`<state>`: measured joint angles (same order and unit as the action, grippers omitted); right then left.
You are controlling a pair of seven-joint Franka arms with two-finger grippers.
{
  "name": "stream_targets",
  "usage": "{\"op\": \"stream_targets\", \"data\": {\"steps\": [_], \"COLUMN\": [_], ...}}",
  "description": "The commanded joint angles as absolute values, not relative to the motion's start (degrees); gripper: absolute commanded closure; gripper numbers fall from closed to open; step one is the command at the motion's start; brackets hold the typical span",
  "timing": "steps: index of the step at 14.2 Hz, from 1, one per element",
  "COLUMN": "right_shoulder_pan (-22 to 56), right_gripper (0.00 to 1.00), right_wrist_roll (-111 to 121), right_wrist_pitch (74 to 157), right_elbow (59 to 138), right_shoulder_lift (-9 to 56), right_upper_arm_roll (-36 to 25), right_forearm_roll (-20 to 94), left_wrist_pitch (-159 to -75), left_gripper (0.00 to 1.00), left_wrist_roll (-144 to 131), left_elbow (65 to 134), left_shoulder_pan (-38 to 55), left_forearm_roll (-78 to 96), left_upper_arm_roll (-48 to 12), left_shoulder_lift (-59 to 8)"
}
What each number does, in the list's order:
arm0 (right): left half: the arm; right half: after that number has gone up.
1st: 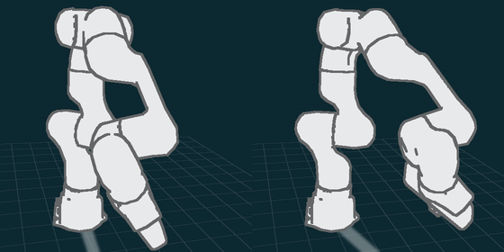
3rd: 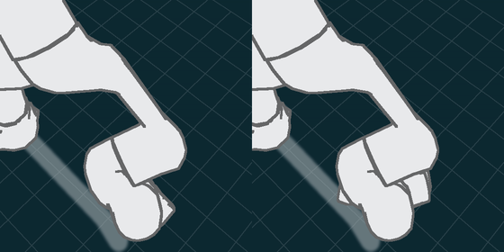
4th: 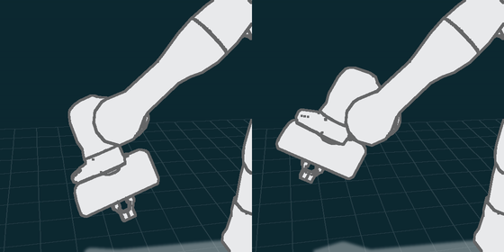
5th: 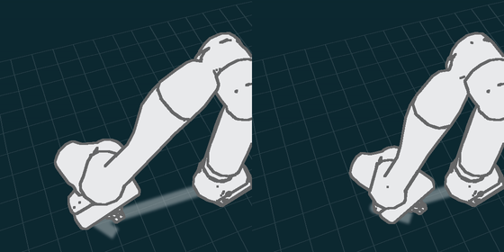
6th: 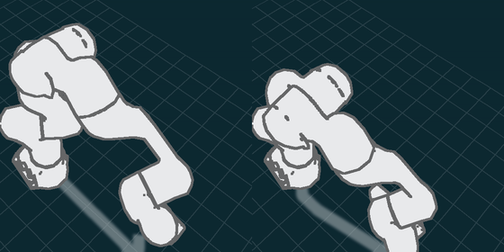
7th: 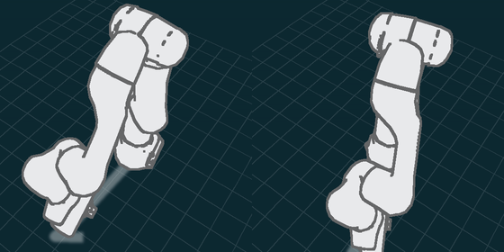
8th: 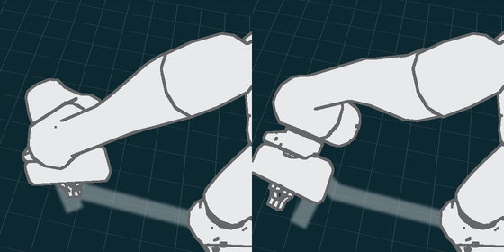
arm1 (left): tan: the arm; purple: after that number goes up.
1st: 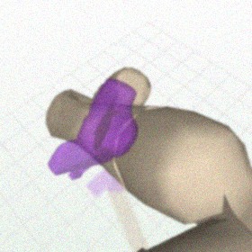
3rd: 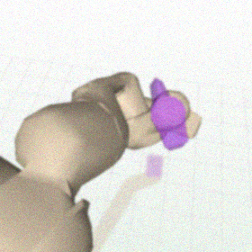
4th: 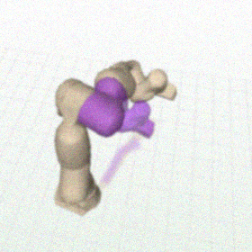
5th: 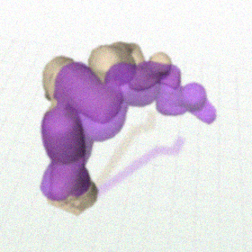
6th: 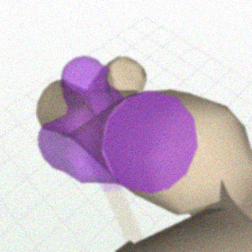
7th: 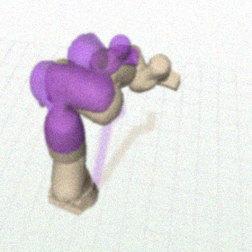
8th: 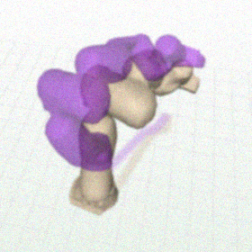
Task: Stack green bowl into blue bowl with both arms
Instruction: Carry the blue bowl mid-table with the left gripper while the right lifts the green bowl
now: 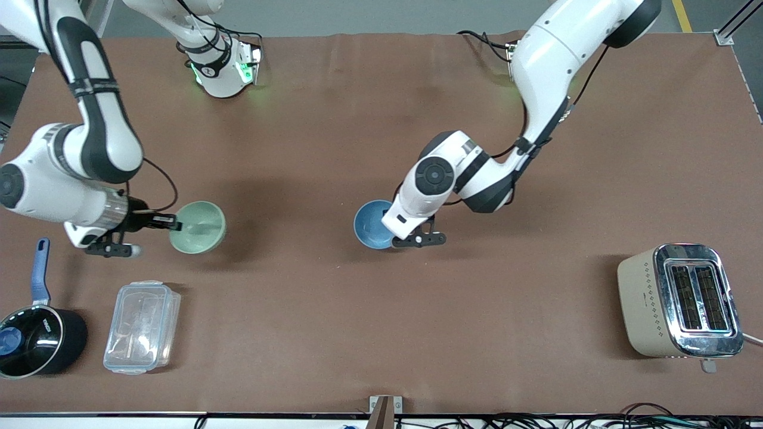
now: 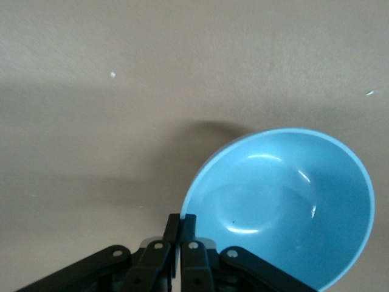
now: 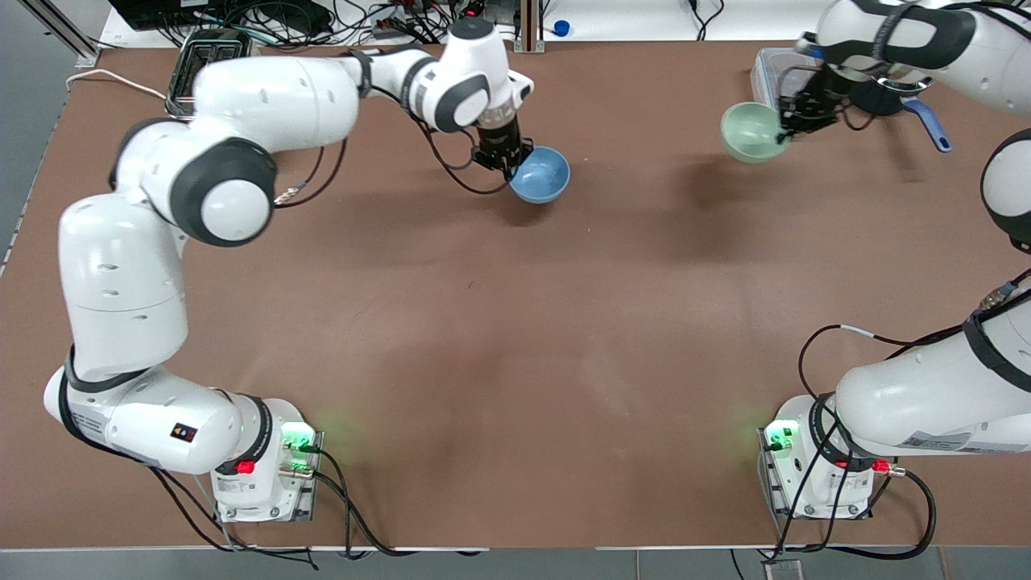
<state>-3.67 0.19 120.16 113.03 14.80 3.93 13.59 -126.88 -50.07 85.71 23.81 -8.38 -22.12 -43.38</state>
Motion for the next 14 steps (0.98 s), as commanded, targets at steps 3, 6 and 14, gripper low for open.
{"op": "stream_targets", "data": {"steps": [3,6,14], "right_shoulder_pan": [-4.0,-3.6,-0.2], "right_gripper": [1.00,1.00,0.99], "right_wrist_roll": [-13.7,-21.4,-35.0], "right_wrist_pitch": [121.1,123.9,134.3], "right_elbow": [111.3,110.3,110.5], "right_shoulder_lift": [13.8,14.1,19.5], "right_upper_arm_roll": [13.9,19.3,27.2], "right_forearm_roll": [14.4,14.4,14.2], "left_wrist_pitch": [-130.5,-130.6,-115.0], "left_gripper": [0.98,0.24,0.00], "left_wrist_roll": [-54.2,-53.8,-48.4], "left_elbow": [81.6,81.6,78.7], "left_shoulder_pan": [27.6,27.5,16.4], "left_forearm_roll": [-9.3,-9.4,-17.6], "left_upper_arm_roll": [-20.5,-19.7,-18.7], "left_shoulder_lift": [-47.4,-47.9,-32.1]}}
